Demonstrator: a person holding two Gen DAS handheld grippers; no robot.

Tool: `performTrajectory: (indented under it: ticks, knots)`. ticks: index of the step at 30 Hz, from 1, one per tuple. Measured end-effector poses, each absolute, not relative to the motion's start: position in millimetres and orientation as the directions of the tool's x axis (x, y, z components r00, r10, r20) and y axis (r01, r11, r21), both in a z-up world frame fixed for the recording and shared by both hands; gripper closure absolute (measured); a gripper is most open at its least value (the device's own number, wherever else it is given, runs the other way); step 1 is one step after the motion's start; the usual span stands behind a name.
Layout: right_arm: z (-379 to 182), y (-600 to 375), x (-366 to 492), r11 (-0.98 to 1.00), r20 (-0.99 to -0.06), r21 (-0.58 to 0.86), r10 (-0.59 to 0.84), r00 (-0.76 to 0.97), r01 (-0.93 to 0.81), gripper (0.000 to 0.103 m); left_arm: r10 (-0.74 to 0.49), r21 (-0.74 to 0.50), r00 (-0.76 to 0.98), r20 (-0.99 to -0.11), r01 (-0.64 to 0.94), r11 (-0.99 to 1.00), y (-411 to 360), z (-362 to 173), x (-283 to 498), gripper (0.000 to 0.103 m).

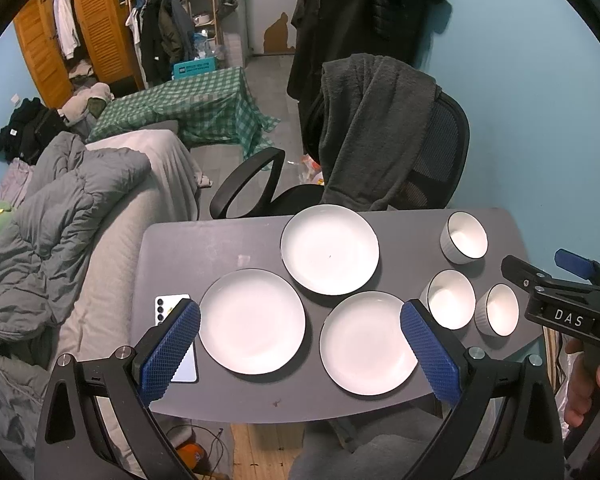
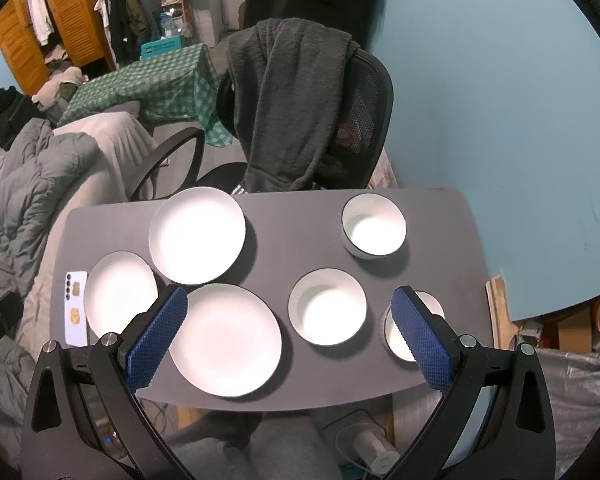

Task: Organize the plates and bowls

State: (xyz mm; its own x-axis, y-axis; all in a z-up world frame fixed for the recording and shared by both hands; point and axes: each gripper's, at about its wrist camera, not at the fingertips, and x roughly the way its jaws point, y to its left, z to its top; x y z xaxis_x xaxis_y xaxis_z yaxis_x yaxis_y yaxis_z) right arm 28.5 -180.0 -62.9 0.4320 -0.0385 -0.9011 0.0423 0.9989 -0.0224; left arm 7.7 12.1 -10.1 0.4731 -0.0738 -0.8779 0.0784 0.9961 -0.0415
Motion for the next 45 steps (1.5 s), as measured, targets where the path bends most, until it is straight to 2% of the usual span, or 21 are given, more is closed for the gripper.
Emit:
performTrajectory:
  ticks: [23, 33, 38, 45]
  knots:
    - [-84, -175, 30, 1.0, -0.92, -0.007, -0.019, 0.392, 0.031, 0.002, -0.119, -0.078, 0.416, -0.901, 0.115, 0.99, 36, -36, 0, 0.001]
    - [-122, -192, 23, 0.994, -0.942, 0.105, 0.093, 0.323, 0.018, 0.002, -0.108, -0.062, 0.334, -0.937, 0.146, 0.987, 42, -90, 0, 0.001]
    - [-151, -199, 11, 0.992, -0.957, 0.12, 0.109, 0.267, 0.024, 0.003, -0.169, -0.133, 0.252, -0.953, 0.152, 0.979, 38, -125, -2, 0.001]
    - [-196, -206, -5, 0.978, -0.968, 0.193, 0.177, 0.179, 0.075, 0.002, -0.163, -0.139, 0.172, -0.972, 0.146, 0.979, 29, -170, -1, 0.001]
